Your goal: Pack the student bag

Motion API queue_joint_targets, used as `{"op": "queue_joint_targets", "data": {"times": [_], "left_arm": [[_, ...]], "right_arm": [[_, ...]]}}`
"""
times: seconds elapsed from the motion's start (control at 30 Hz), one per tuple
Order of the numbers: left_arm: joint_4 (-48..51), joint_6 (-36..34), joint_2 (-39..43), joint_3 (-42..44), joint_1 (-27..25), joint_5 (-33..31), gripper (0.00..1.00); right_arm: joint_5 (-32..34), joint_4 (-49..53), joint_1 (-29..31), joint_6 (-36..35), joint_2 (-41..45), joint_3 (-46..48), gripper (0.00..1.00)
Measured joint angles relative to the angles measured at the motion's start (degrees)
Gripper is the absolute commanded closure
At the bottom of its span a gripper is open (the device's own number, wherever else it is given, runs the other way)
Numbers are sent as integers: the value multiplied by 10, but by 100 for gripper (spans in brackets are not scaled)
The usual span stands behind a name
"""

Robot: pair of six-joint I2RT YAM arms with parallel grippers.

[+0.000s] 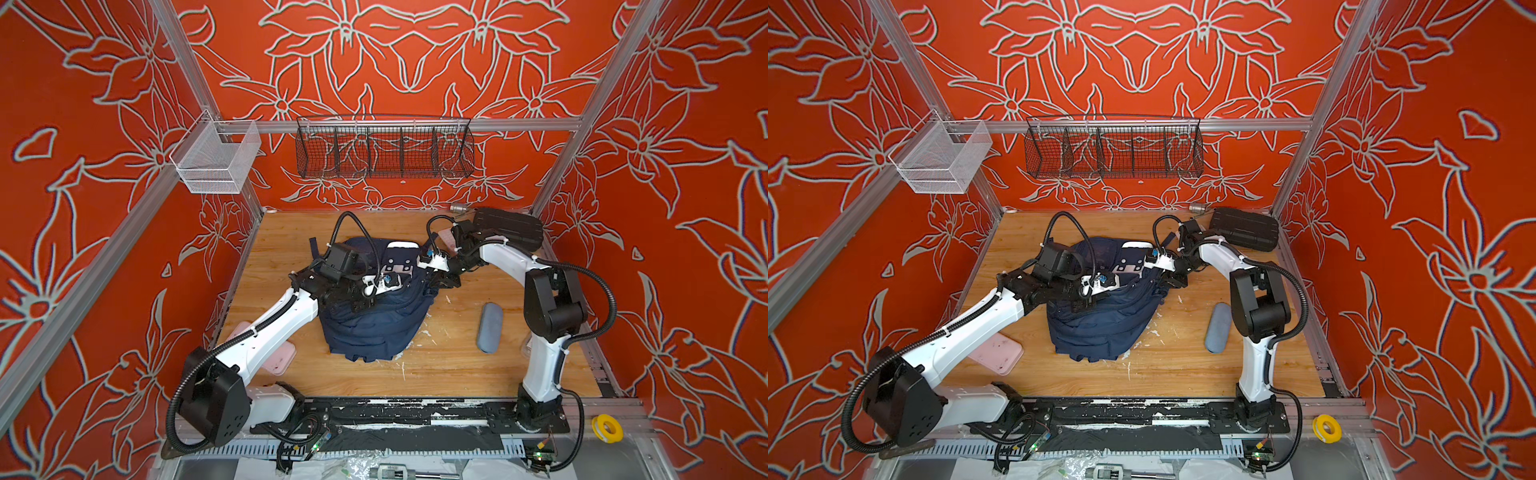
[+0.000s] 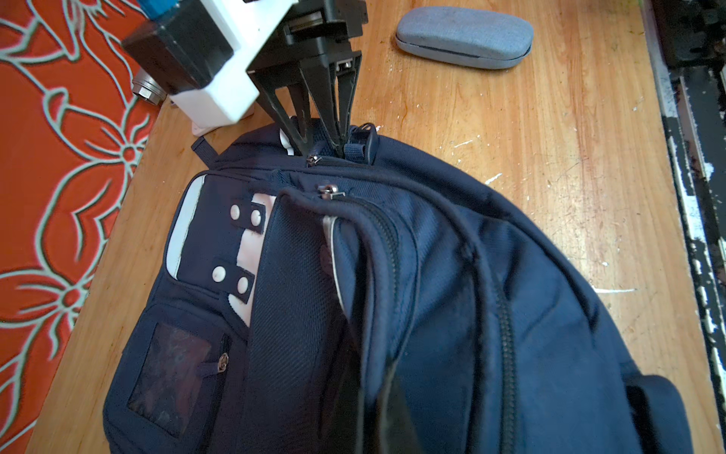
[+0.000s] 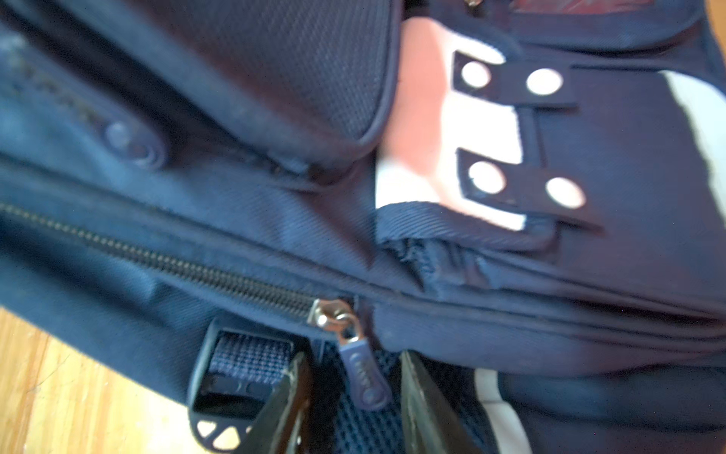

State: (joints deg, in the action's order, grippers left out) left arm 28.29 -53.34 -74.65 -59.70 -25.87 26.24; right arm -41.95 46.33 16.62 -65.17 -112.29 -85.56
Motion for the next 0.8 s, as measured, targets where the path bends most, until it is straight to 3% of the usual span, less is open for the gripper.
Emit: {"op": "queue_joint_targets", "data": {"times": [0.1, 0.43, 0.5, 0.6, 0.8], "left_arm": [[0, 0, -1, 0, 0, 0, 100], [0, 0, -5, 0, 0, 0, 100], [0, 0, -5, 0, 0, 0, 100], [0, 0, -5, 0, 0, 0, 100], [0, 0, -5, 0, 0, 0, 100]], "right_arm": [[0, -1, 2, -2, 0, 2, 77], [-6, -39, 3, 26, 3, 26, 95], [-7, -50, 3, 33, 7, 32, 94], [-10, -65, 3, 45, 14, 42, 83], [-18, -67, 3, 50, 15, 44, 80]]}}
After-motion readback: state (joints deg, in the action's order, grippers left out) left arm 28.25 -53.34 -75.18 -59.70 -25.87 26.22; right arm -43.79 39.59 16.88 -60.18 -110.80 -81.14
